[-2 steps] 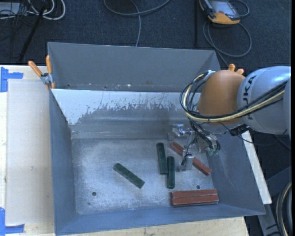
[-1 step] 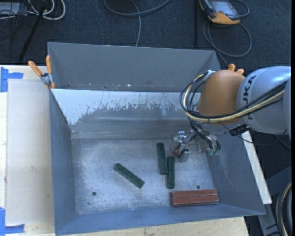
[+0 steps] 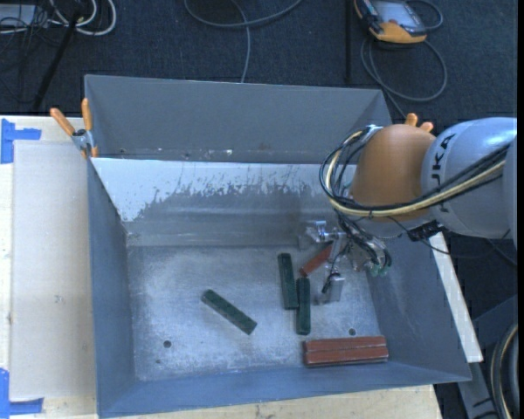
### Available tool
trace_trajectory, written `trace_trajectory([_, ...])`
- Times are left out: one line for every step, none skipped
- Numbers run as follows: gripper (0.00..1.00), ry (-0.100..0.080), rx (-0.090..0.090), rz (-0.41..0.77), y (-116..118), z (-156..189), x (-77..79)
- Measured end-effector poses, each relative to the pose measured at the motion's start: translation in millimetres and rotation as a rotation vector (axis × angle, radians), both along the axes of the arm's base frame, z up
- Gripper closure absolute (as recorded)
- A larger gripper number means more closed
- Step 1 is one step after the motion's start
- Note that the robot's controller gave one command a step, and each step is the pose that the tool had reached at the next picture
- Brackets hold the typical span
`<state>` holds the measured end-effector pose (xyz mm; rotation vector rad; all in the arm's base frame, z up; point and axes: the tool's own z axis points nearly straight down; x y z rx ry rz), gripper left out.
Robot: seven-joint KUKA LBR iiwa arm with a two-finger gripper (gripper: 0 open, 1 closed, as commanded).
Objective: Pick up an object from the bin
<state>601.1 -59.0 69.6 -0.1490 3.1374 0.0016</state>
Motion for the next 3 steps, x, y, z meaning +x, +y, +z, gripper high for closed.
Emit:
trace_trajectory([1.0,0.0,0.0,0.0,0,0,0.1])
trace_trajectory([1.0,-0.002,-0.001,0.312,10,0,13.5])
trace_trajectory([0.0,-0.002,0.0,0.309,9,0,13.3])
